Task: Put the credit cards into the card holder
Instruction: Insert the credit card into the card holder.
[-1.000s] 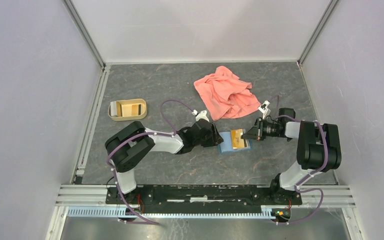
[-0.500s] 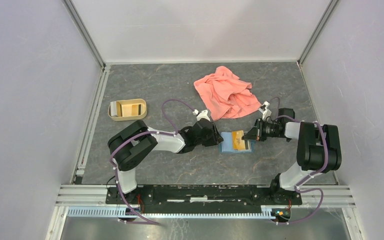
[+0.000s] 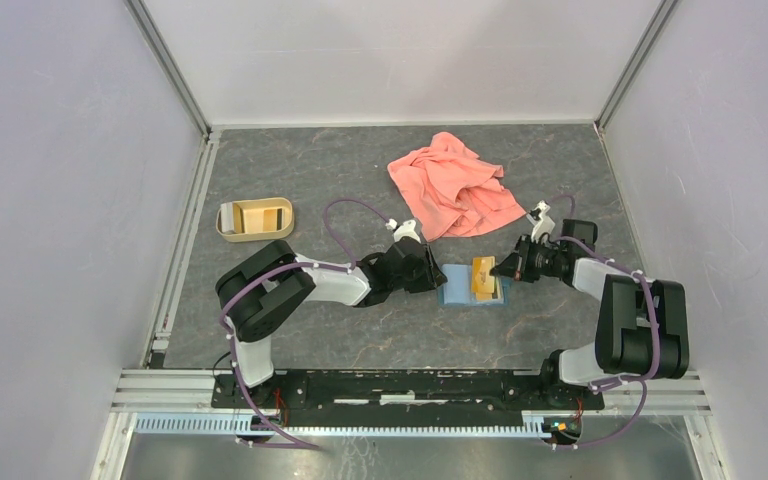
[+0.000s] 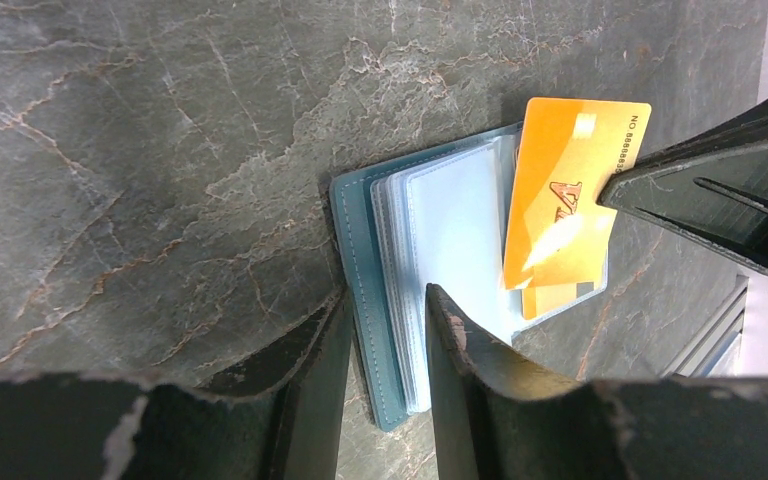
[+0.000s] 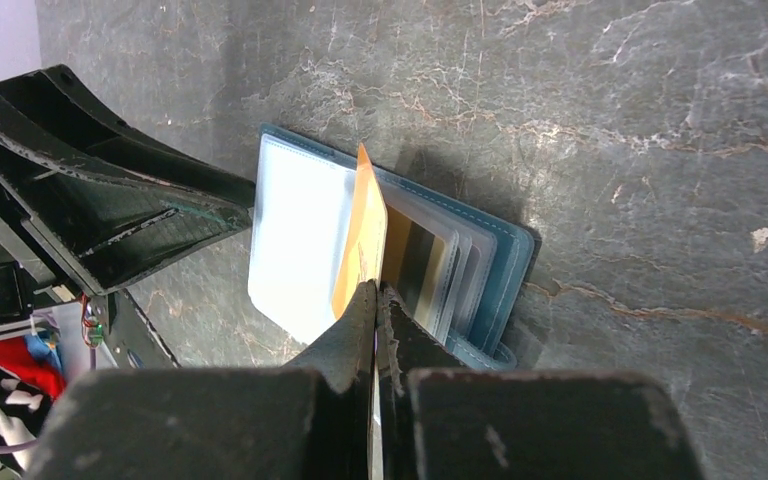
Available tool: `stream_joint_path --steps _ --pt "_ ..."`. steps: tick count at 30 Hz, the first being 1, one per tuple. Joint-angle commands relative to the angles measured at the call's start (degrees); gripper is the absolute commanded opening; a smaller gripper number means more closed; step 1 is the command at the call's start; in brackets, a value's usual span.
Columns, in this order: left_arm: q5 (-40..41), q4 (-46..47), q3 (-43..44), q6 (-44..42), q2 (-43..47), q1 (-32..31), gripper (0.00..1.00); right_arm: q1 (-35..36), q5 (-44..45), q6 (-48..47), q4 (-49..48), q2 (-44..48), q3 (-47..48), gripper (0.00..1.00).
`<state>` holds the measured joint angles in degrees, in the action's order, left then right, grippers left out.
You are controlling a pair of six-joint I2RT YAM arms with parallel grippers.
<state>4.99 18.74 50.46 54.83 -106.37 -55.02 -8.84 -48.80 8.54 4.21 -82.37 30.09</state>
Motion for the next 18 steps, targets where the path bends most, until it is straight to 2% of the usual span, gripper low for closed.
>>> stream_joint_path --steps 1,18 --pt "-0.3 -5.8 -1.9 0.6 -3.5 -0.3 0.41 0.3 3.5 1.7 -2.3 -0.7 -0.6 0.00" --pt "-1.1 -4.8 -2.4 0.5 -3.6 -0.3 0.42 3.2 2.6 -1.8 2.6 -3.1 -0.1 0.00"
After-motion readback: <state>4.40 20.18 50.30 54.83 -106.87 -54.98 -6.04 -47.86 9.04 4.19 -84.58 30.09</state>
